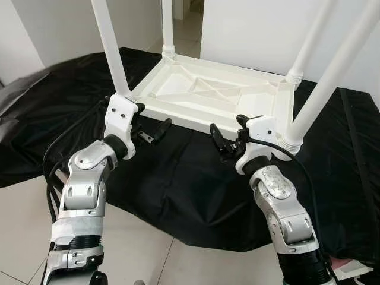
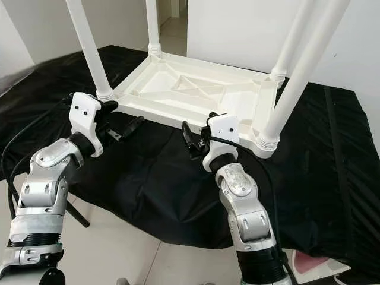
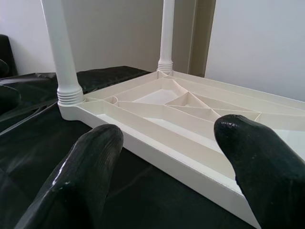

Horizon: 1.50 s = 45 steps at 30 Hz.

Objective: Building children table

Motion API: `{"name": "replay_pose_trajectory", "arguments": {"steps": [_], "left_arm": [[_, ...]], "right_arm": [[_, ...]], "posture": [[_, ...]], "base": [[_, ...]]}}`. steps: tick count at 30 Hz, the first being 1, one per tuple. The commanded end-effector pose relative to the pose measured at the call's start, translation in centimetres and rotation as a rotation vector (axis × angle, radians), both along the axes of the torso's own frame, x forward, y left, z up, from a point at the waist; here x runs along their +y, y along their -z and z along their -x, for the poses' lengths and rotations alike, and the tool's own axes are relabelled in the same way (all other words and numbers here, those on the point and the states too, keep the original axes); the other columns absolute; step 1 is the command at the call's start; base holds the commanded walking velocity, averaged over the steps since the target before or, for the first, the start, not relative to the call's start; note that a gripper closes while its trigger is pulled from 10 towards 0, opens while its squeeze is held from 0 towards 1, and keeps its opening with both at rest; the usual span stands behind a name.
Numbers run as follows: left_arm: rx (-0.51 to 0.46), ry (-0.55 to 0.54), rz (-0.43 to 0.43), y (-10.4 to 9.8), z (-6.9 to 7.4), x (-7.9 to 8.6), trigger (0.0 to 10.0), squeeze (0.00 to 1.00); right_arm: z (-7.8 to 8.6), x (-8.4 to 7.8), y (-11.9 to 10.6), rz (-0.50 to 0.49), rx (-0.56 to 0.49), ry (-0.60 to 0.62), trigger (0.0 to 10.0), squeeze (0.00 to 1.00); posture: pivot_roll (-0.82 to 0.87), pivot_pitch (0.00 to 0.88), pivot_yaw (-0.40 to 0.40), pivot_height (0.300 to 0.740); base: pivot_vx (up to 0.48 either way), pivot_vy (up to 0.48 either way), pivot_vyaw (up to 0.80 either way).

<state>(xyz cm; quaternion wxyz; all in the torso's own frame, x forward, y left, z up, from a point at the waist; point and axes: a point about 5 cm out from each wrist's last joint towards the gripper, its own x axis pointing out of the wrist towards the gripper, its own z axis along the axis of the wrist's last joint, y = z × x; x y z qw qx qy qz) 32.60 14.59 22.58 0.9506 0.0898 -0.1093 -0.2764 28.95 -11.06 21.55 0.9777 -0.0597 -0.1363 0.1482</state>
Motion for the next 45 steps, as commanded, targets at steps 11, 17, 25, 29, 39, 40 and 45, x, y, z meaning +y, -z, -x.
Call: {"name": "replay_pose_trajectory", "arguments": {"steps": [11, 17, 25, 29, 39, 40, 45], "left_arm": [[-0.018, -0.34, 0.11, -0.1, -0.9, 0.9, 10.0, 0.0], [-0.018, -0.339, 0.11, -0.2, -1.0, 0.9, 10.0, 0.0], [-0.008, -0.365, 0.104, -0.1, -1.0, 1.3, 10.0, 0.0], [-0.008, -0.374, 0.11, 0.0, -0.9, 1.3, 10.0, 0.0], [-0.006, -0.415, 0.093, 0.2, -1.0, 1.9, 10.0, 0.0], [-0.006, -0.415, 0.093, 0.2, -1.0, 1.9, 10.0, 0.0], [-0.009, -0.435, 0.08, 0.2, -0.9, 2.6, 10.0, 0.0]], "right_arm": [[-0.2, 0.0, 0.3, -0.014, 0.02, 0.022, 10.0, 0.0], [-0.3, 0.0, 0.4, -0.017, 0.029, 0.03, 10.0, 0.0], [-0.5, 0.1, 0.2, -0.019, 0.031, 0.03, 10.0, 0.0], [-0.5, 0.1, 0.2, -0.02, 0.03, 0.029, 10.0, 0.0], [-0.5, 0.3, 0.1, -0.012, 0.028, 0.02, 10.0, 0.0], [-0.5, 0.3, 0.1, -0.012, 0.028, 0.02, 10.0, 0.0], [-0.6, 0.4, 0.1, -0.001, 0.031, 0.013, 10.0, 0.0]], "posture": [[-0.13, 0.083, 0.029, 0.74], [-0.13, 0.083, 0.029, 0.74], [-0.12, 0.085, 0.029, 0.74], [-0.12, 0.086, 0.028, 0.74], [-0.12, 0.086, 0.027, 0.74], [-0.12, 0.086, 0.027, 0.74], [-0.12, 0.083, 0.028, 0.74]], "base": [[0.0, 0.0, -0.15], [0.0, 0.0, -0.8], [0.0, 0.0, -0.65], [0.0, 0.0, -0.77], [0.0, 0.0, -0.78], [0.0, 0.0, -0.79], [0.0, 0.0, -0.76]]}}
